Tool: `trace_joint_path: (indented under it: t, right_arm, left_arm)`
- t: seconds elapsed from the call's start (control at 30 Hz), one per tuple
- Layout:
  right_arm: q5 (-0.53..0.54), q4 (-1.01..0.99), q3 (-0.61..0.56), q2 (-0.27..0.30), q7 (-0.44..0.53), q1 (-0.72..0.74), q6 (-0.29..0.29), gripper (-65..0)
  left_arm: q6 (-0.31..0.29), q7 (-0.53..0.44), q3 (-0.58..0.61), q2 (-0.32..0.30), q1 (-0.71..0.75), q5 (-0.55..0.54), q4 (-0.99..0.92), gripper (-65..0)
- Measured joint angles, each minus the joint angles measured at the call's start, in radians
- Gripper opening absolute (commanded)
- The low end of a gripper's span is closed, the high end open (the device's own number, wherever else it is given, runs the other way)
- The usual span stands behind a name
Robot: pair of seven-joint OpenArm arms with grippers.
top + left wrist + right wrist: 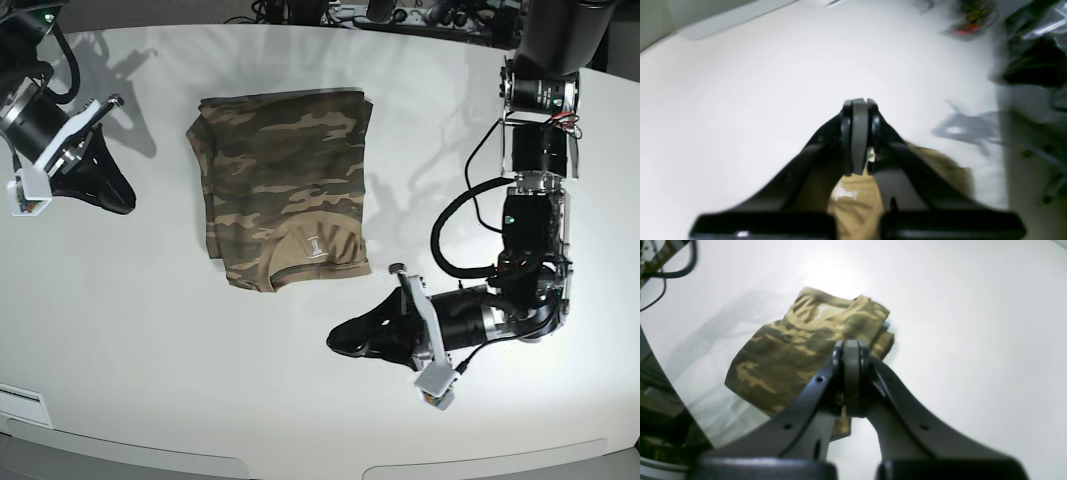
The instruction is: Fold the T-shirt properly
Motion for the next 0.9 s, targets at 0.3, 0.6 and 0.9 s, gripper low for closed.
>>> trace_joint_path:
  t: [0.3, 0.6, 0.9]
  right_arm:
    - [0.113, 0.005, 0.151, 0.012, -0.182, -0.026, 0.0, -65.0]
    - [0.119, 0.084, 0.319, 0.014, -0.217, -0.23, 0.003, -65.0]
    - [0.122, 0.091, 0.394, 0.017, -0.213, -0.484, 0.005, -65.0]
  left_arm:
    - [-0.003, 0.264, -0.081, -0.102, 0.197, -0.249, 0.075, -65.0]
    - [-0.002, 0.262, -0.129, -0.275, 0.516, -0.257, 0.472, -65.0]
    - [-0.001, 0.262, -0.385, -0.306, 0.97, -0.256, 0.73, -65.0]
